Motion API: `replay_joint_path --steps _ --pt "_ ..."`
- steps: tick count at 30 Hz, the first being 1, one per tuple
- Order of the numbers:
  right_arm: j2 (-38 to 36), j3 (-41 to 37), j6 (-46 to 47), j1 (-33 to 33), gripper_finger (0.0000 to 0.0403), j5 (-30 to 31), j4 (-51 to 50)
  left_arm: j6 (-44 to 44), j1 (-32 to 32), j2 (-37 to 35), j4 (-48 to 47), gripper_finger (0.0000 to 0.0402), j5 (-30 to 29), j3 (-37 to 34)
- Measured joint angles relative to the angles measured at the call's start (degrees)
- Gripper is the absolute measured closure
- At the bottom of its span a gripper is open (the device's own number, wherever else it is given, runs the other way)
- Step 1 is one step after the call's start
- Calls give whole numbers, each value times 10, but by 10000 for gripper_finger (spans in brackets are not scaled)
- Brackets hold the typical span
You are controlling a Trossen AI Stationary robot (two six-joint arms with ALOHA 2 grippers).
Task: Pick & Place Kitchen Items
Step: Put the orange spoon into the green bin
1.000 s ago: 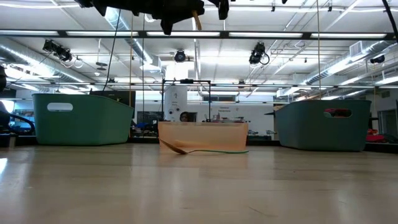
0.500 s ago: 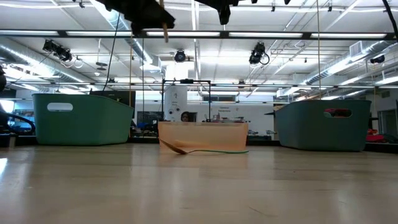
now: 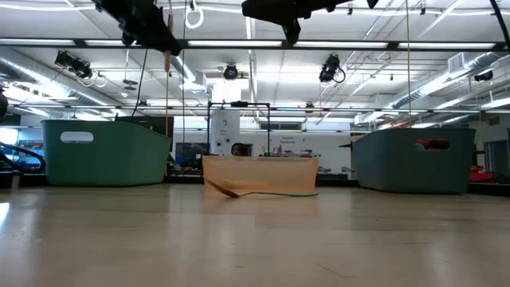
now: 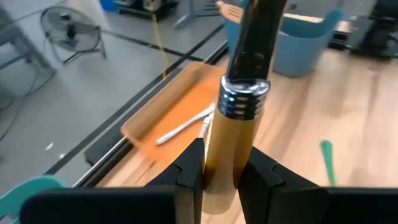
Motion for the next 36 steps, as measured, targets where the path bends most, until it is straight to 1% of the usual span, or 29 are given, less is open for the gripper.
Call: replay_joint_path --steps 6,10,19,25,34,36 --pt "10 0 3 13 344 0 -15 -38 24 -6 -83 331 -47 0" --pt "26 0 3 25 344 0 -13 -62 46 -6 -127 331 -65 0" --pt "52 0 3 49 344 0 -24 -109 112 -4 -213 331 -72 0" --pt "56 0 3 57 344 0 -50 -140 168 -4 -280 331 -74 0" --pt "56 0 3 57 344 0 -51 -140 246 -4 -299 331 -73 0" --pt "56 0 3 57 344 0 -51 -141 261 -4 -299 331 -60 0"
